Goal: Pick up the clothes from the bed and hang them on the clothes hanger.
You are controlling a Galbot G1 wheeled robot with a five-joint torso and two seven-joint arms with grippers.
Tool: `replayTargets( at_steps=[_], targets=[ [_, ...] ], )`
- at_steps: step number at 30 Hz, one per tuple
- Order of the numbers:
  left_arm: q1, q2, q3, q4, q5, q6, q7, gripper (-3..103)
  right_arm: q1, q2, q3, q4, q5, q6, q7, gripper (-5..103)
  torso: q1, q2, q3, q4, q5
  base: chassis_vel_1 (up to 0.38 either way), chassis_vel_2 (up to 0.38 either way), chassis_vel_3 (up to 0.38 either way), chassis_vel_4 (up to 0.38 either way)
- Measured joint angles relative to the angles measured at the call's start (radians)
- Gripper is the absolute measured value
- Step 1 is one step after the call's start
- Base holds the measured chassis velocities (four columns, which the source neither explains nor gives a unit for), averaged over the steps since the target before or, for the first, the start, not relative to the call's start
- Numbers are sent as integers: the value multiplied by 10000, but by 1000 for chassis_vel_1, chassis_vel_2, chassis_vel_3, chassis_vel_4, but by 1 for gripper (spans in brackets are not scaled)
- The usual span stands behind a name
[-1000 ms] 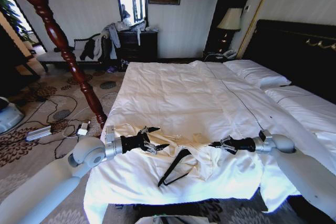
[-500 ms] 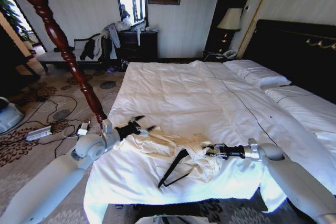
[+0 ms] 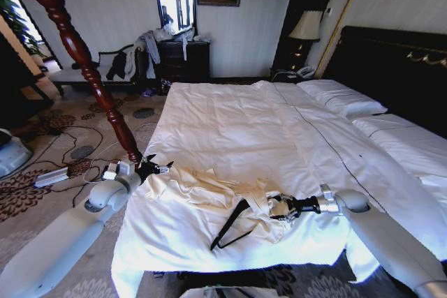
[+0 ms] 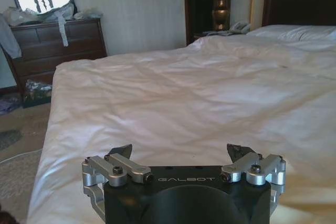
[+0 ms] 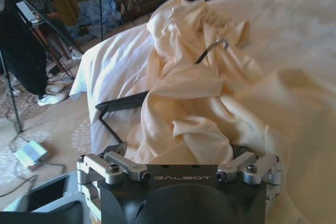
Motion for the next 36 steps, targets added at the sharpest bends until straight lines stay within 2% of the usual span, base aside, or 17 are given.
replayTargets(
  at_steps=[5, 6, 8, 12, 13, 15, 16, 19, 22, 25, 26, 29, 31, 32, 35, 36],
  targets=[
    [49, -42, -19, -275, -51, 0, -120, 100, 115, 44, -137, -250, 59, -390, 99, 100, 0, 0, 0, -1, 1, 0, 0, 0, 0],
    [50, -58, -18, -319, -57, 3, -153, 100, 145, 56, -180, -284, 101, -433, 228, 103, 0, 0, 0, -1, 1, 0, 0, 0, 0],
    [30, -95, 6, -359, -63, 16, -207, 100, 196, 85, -273, -308, 161, -483, 610, 101, 0, 0, 0, -1, 0, 0, 0, 0, 0],
    [-36, -169, 57, -399, -81, 40, -300, 100, 248, 183, -441, -301, 39, -492, 1573, 88, 0, 0, 0, 0, 0, 0, 0, 0, 0],
    [-42, -175, 60, -401, -85, 42, -308, 100, 247, 195, -453, -294, -8, -487, 1686, 88, 0, 0, 0, 0, 0, 0, 0, 0, 0],
    [-66, -192, 71, -428, -149, 57, -347, 100, 173, 262, -488, -216, -374, -392, 2239, 77, 0, 1, 0, 0, -1, 0, 0, 0, 0],
    [-66, -192, 71, -428, -149, 57, -347, 100, 173, 262, -488, -216, -374, -392, 2239, 77, 0, 1, 0, 0, -1, 0, 0, 0, 0],
    [-72, -193, 85, -445, -177, 63, -358, 100, 76, 285, -526, -104, -479, -357, 2689, 61, 0, 1, -1, -2, -3, 0, 0, 0, 0],
    [-79, -194, 106, -445, -178, 65, -367, 100, 55, 300, -544, -86, -496, -323, 2853, 55, 0, 1, -1, -2, -2, 0, 0, 0, 0],
    [-87, -202, 116, -444, -179, 68, -379, 100, 7, 262, -550, -26, -509, -191, 3091, 39, 0, 1, -1, 0, 0, 0, 0, 0, 0],
    [-87, -202, 116, -444, -179, 68, -379, 100, 7, 262, -550, -26, -509, -191, 3091, 39, 0, 1, -1, 0, 0, 0, 0, 0, 0],
    [-84, -218, 115, -441, -174, 68, -400, 100, -147, 104, -503, 244, -303, 75, 3515, 23, 0, 0, 0, 0, 5, 0, 0, 0, 0],
    [-80, -223, 111, -437, -167, 68, -407, 100, -177, 59, -475, 305, -254, 161, 3562, 23, 0, 0, 0, 1, 5, 0, 0, 0, 0],
    [-74, -229, 98, -428, -155, 68, -420, 100, -226, -29, -428, 408, -160, 294, 3586, 20, 1, -1, 0, 0, 4, 0, 0, 0, 0],
    [-52, -255, 36, -354, -133, 59, -486, 100, -431, -348, -282, 892, 225, 795, 3628, 20, 0, 0, 0, 0, 3, 0, 0, 0, 0],
    [-59, -348, -59, -12, -104, -21, -763, 100, -658, -726, -117, 1614, 362, 1725, 3612, 20, 0, 0, 0, 0, -3, 0, 0, 0, 0]
  ],
)
